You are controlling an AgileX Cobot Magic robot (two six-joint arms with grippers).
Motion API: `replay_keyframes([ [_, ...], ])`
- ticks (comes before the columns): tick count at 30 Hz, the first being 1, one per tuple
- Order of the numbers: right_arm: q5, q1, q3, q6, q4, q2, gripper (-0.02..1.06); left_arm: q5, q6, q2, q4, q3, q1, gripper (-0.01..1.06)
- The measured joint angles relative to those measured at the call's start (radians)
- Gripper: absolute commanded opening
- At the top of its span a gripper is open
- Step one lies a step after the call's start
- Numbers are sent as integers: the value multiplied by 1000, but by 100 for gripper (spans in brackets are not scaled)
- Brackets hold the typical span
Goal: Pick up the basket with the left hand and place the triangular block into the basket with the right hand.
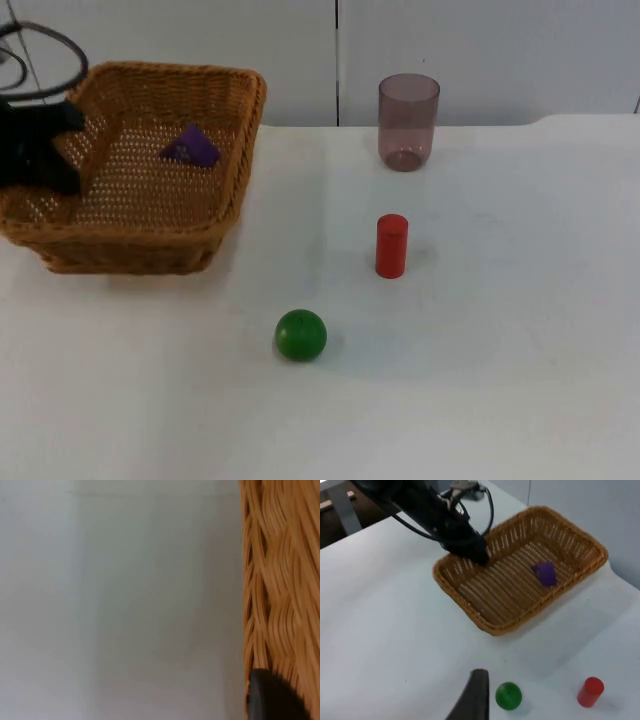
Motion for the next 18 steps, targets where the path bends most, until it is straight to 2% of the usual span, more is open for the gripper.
replay_keyframes([
  [2,0,0,0,0,0,-7,82,-39,17,60,-27,-34,-8,0],
  [4,12,0,0,0,-16,-13,82,-69,31,117,-36,-64,-12,6],
  [5,12,0,0,0,-16,-13,82,-69,31,117,-36,-64,-12,12],
  [6,18,0,0,0,-20,-13,82,-74,40,129,-36,-68,-12,12],
  [10,23,0,0,0,-26,-13,82,-78,46,140,-44,-76,-12,49],
  [11,23,0,0,0,-26,-13,82,-78,46,140,-47,-79,-12,49],
  [12,23,0,0,0,-31,-13,82,-78,48,140,-47,-82,-12,65],
  [14,23,0,0,0,-38,-13,82,-70,48,133,-39,-82,-12,79],
  [15,23,0,0,0,-38,-13,82,-70,48,133,-39,-82,-12,83],
  [18,25,0,0,0,-52,-13,82,-59,48,80,28,-82,-7,86],
])
